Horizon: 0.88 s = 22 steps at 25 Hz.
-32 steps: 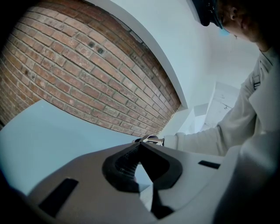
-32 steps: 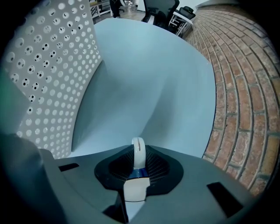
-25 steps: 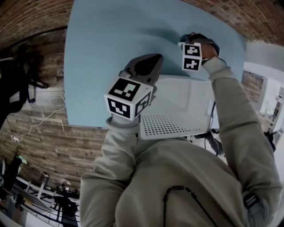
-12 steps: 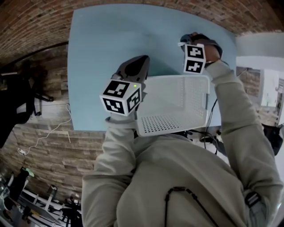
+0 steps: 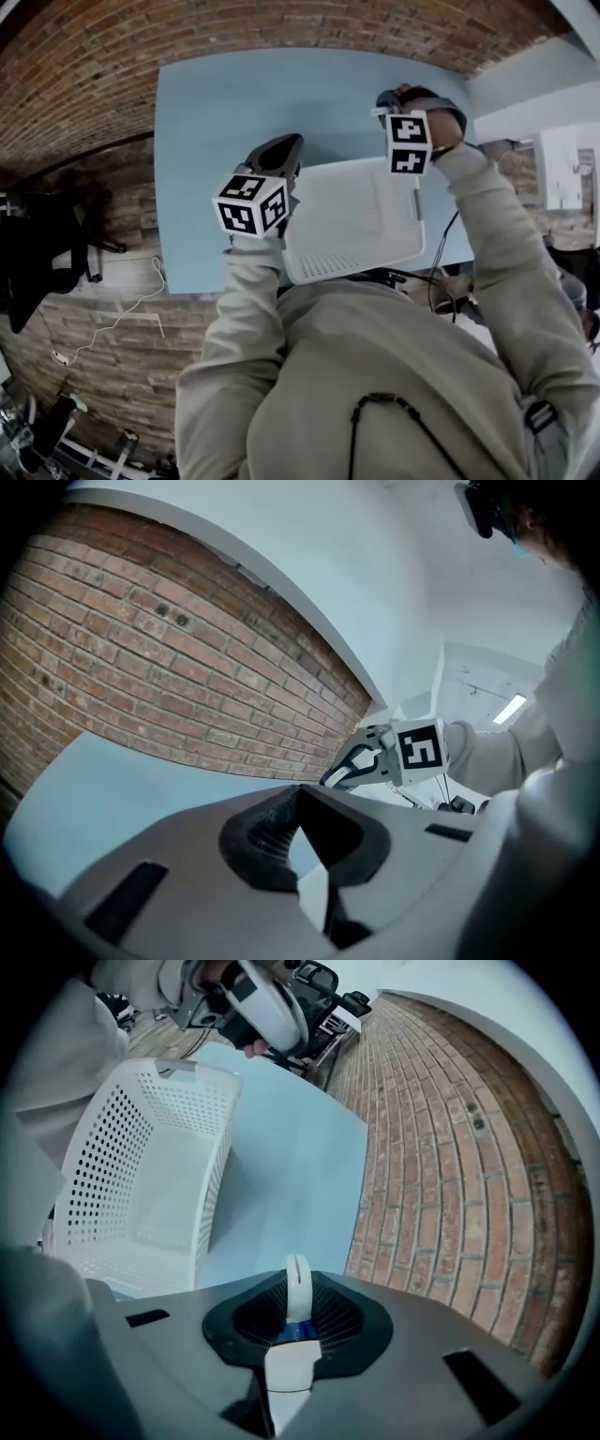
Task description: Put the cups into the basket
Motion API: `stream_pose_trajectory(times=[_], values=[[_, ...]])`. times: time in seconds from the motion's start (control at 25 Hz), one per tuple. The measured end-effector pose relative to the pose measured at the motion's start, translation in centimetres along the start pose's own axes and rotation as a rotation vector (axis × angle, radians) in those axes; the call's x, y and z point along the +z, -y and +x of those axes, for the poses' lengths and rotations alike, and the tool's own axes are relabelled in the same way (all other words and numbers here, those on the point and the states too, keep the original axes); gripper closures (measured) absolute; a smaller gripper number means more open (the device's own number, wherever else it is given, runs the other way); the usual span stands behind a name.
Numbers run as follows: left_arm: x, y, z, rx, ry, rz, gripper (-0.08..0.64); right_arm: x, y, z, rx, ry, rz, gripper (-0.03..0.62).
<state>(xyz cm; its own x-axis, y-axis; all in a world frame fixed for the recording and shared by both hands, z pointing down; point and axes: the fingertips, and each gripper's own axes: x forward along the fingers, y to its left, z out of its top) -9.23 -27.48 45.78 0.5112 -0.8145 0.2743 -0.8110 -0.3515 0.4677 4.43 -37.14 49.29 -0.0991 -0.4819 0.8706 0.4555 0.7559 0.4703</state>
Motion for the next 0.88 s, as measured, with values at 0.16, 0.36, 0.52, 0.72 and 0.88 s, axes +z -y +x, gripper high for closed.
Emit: stream_pose_trajectory(times=[0.16,0.36,0.52,0.72,0.88], values=[[-0.1,1.3,0.2,-0.020,-0.022,0.026,0.565,-0.3,-0.8,-3.6,-0.024,0.001,-0.001,0.520],[-1.6,2.4,0.8,-0.048,-0.060,0.036,0.565,-0.4,-2.7,-7.0,-0.033,-0.007,-0.005,0.520],[-1.9,3.4,0.8,-0.079,-0.080,0.067,0.565,0.1,-3.9,-8.7,-0.042,-0.003,0.005,0.520],[-2.2,4.7,0.7,-0.109,-0.099,0.091,0.565,0.5,-5.3,-9.8,-0.044,0.005,0.026,0.520],[-2.2,5.6,0.9,-0.131,-0.111,0.104,0.565,0.7,-6.0,-10.2,-0.038,0.004,0.024,0.520]])
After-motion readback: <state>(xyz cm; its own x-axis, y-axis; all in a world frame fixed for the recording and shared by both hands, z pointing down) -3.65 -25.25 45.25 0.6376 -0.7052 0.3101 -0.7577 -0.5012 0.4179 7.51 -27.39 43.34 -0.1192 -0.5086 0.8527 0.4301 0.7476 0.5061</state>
